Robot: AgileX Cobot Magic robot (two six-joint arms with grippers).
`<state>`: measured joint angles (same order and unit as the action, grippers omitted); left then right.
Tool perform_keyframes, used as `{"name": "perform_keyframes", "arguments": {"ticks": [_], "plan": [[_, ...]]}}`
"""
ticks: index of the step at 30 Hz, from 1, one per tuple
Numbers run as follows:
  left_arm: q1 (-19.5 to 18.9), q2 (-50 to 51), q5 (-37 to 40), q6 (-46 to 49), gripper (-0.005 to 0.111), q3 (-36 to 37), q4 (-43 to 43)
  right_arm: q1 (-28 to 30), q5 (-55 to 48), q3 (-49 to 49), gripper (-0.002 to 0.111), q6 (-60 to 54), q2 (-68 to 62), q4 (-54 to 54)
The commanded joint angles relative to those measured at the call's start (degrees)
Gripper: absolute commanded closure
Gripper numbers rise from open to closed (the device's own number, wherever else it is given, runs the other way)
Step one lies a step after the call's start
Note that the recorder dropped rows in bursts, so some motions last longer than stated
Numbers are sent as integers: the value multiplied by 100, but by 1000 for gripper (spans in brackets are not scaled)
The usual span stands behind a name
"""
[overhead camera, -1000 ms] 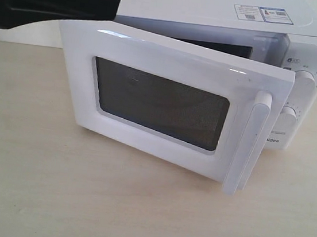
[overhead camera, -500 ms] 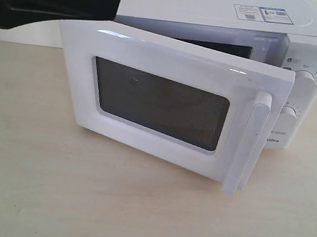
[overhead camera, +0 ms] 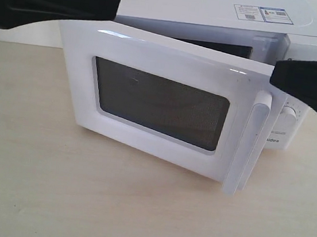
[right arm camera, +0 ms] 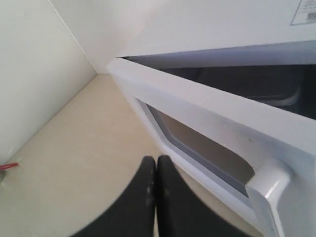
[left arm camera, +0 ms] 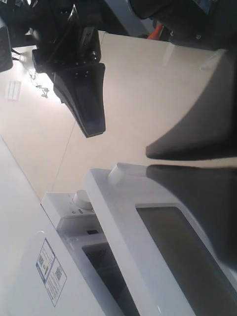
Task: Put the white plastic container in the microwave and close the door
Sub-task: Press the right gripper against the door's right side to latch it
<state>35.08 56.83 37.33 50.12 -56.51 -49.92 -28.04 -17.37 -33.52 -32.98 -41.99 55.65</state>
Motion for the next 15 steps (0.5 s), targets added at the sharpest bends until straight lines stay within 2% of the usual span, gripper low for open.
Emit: {"name": "perform_keyframes", "arguments": {"ticks": [1,9,15], "plan": [[29,-27,3,-43,102,-5,0,-506,695,-42,108,-229,-54,56],[29,-27,3,-43,102,-5,0,-1382,1185,-324,108,-365,-1273,56],[29,-27,3,-43,102,-5,0,-1665,2282,-578,108,-342,-1975,272]]}}
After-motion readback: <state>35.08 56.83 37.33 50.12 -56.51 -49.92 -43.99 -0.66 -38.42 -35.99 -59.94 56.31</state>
